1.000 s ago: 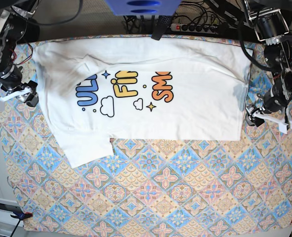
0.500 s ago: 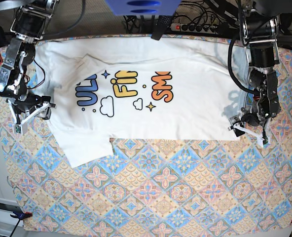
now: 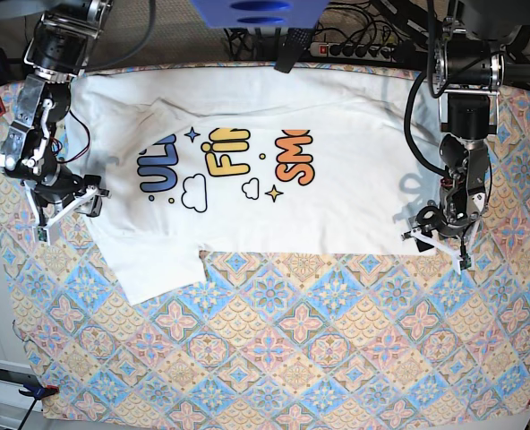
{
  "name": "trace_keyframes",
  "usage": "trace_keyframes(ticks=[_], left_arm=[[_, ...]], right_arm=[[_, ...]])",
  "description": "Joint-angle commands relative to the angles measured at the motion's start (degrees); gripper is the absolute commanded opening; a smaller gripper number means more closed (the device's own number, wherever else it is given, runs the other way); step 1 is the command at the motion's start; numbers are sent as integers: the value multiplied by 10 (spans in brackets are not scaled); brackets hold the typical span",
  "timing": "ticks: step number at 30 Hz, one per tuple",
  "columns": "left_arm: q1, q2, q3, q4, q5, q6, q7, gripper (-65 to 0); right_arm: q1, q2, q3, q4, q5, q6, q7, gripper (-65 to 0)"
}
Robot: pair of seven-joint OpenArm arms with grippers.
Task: Fold the T-shirt properly
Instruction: 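Release the collar and move both grippers to the shirt's side edges, then grasp the shirt's side edges with both grippers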
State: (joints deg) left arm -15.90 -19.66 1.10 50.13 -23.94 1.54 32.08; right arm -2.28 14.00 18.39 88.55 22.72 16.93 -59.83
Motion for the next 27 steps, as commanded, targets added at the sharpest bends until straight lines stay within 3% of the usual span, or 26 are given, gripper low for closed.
trace_keyframes(ticks=[1, 4, 9, 13, 17, 22, 27], left_arm=[[-5, 4, 6, 0, -19, -23, 23, -365], [-5, 17, 10, 0, -19, -63, 29, -523], [4, 19, 8, 39, -19, -82, 43, -549], [26, 15, 7, 92, -19, -79, 43, -650], [47, 7, -7, 119, -19, -79, 43, -650], [97, 5, -58, 187, -19, -79, 43, -650], [131, 0, -62, 229, -19, -79, 43, -650]], right_arm=[[8, 9, 2, 10, 4, 3, 10, -332], [8, 6, 2, 9, 4, 3, 10, -332], [9, 6, 2, 4, 4, 3, 10, -332], [9, 6, 2, -25, 4, 3, 11, -332], [25, 6, -4, -47, 4, 3, 27, -332], [79, 9, -62, -92, 4, 3, 59, -333], [115, 36, -111, -171, 4, 3, 117, -331]])
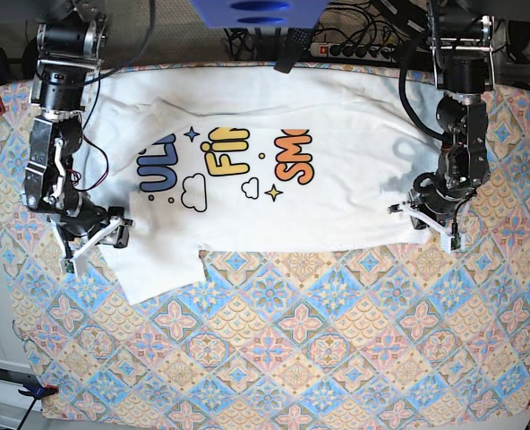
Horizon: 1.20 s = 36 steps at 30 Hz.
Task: Fold the T-shirt properly
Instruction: 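Grasp the shirt's side edges with both grippers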
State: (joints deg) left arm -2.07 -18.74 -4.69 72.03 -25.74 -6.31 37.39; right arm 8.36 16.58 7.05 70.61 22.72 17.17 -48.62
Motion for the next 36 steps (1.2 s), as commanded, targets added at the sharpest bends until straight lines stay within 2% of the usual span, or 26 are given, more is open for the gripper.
trace_keyframes(ticks=[1, 7, 11, 21, 27, 31, 32, 36], left_arm=[[-2, -13, -4, 15, -2, -1, -10, -650], [33, -16, -20, 56, -2, -1, -11, -650], [49, -15, -33, 80, -2, -1, -10, -650], [63, -15, -56, 90, -2, -2, -10, -650], [63, -15, -56, 90, -2, -2, -10, -650], [63, -15, -56, 90, -2, -2, -10, -650], [63, -15, -56, 90, -2, -2, -10, -650], [63, -15, -56, 90, -2, -2, -10, -650]], right_arm=[[19, 16, -7, -9, 4, 0, 16, -330], [78, 39, -46, -123, 4, 0, 73, -330], [96, 48, -50, -178, 4, 1, 107, -329], [117, 49, -51, -231, -1, 2, 135, -329], [117, 48, -51, -231, -87, 2, 146, -328], [117, 48, -51, -256, -106, 3, 166, -328], [117, 48, -51, -270, -105, 11, 169, -329], [117, 47, -51, -307, -107, 91, 173, -332]])
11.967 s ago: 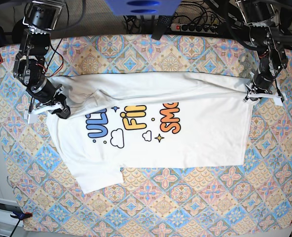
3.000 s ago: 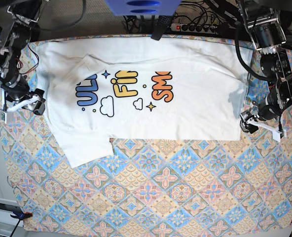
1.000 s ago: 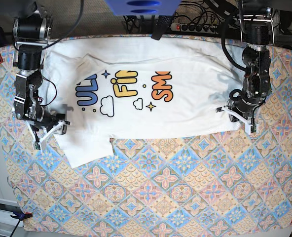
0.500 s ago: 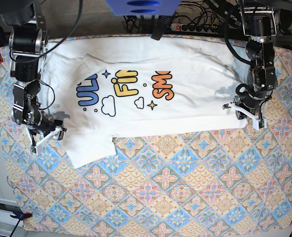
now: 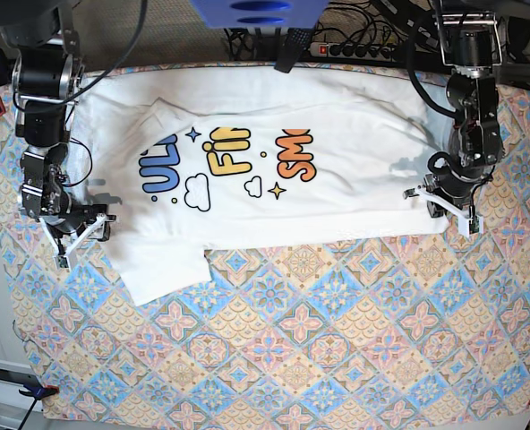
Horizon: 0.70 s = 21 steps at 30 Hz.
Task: Fold the T-shirt properly
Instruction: 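Grasp the shirt's side edges with both grippers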
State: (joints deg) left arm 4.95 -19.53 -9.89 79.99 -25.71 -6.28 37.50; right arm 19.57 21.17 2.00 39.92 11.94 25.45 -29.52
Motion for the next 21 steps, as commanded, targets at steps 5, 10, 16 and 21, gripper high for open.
trace_keyframes(ticks=[5, 10, 16, 21], left_arm=[[-7, -7, -4, 10, -2, -2, -11, -650], [-7, -7, -4, 10, -2, -2, -11, -650], [-7, -7, -4, 10, -3, -1, -11, -650], [-7, -7, -18, 10, -3, -1, -11, -650]], right_arm=[[4, 2, 0, -3, 1, 13, -2, -389], [3, 2, 3, 0, 1, 15, 2, -622], [1, 2, 5, 50, 3, 15, 1, -646], [-53, 2, 5, 167, 4, 15, -30, -646]])
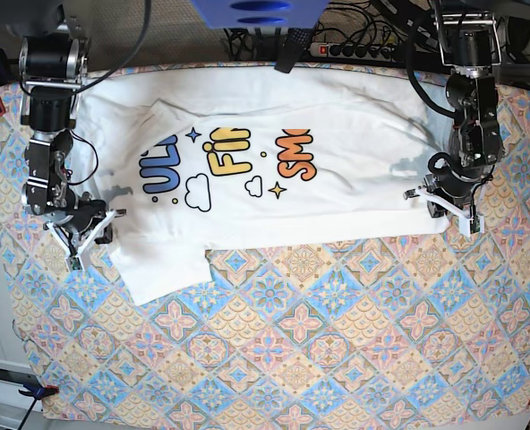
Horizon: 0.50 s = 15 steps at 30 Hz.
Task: Fold the T-shirt properly
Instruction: 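Grasp the shirt's side edges with both grippers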
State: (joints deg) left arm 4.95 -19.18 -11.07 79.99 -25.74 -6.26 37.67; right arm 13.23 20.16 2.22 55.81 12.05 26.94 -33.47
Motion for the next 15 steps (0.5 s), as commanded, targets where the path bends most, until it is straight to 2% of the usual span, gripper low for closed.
trace_keyframes(ticks=[1, 7, 15], left_arm=[[-6, -11, -13, 10, -2, -1, -13, -650], [22, -13, -23, 51, -2, -3, -13, -650], [90, -13, -33, 148, -2, -3, -13, -650]], right_arm=[[1, 12, 6, 31, 3, 0, -1, -646], [-71, 12, 70, 168, 3, 0, -56, -646], [-163, 12, 86, 270, 3, 0, -62, -647]])
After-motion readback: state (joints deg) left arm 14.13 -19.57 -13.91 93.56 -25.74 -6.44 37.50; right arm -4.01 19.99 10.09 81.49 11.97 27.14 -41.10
